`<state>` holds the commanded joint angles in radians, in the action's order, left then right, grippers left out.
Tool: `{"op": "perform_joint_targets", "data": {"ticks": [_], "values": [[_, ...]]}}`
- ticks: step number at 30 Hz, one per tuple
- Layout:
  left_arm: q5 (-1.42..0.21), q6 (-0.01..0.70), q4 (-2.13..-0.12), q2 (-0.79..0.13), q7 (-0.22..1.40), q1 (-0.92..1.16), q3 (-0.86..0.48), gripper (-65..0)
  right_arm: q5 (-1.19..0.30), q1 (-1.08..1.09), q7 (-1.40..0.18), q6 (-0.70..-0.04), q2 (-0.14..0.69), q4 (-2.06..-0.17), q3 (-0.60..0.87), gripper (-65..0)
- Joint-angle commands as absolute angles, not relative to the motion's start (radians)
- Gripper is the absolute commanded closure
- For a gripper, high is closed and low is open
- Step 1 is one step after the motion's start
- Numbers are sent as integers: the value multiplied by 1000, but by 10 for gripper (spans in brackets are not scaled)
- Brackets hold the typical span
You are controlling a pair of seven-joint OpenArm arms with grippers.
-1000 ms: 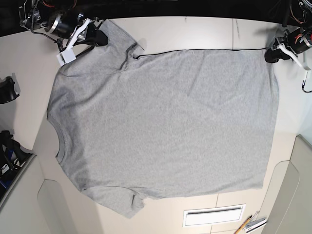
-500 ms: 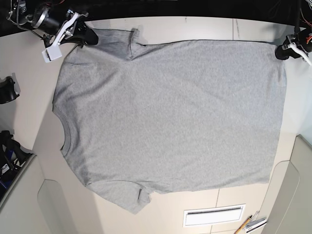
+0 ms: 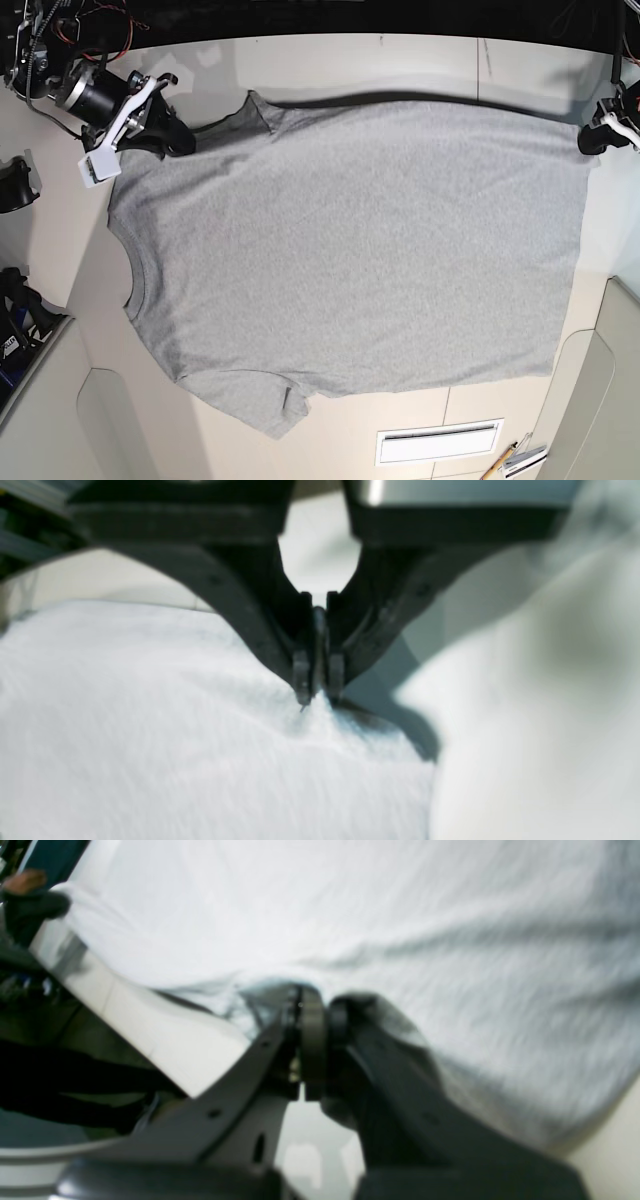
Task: Fold the T-shirt properly
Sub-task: 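Lift the gripped edge and pull it across the shirt body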
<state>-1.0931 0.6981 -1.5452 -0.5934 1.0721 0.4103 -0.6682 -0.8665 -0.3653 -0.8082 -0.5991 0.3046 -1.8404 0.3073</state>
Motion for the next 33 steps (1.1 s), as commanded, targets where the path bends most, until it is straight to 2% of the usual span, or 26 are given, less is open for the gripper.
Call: {"op": "perform_joint_targets", "data": {"ticks": [11, 19, 22, 29, 33], "values": [[-1055, 698, -1543, -593, 987, 301, -665, 0, -867, -155, -805, -599, 305, -1710, 305, 0], [-838, 698, -1533, -593, 773, 274, -552, 0, -828, -57, -797, -599, 305, -1632, 262, 0], [-817, 698, -1468, -593, 765, 205, -525, 0, -762, -6, -776, -599, 304, -1597, 245, 0], [-816, 698, -1256, -593, 759, 49, -465, 0, -739, 141, -754, -599, 303, -1430, 152, 0], [-722, 698, -1189, -593, 703, -13, -397, 0, -687, 214, -707, -598, 286, -1349, 93, 0]]}}
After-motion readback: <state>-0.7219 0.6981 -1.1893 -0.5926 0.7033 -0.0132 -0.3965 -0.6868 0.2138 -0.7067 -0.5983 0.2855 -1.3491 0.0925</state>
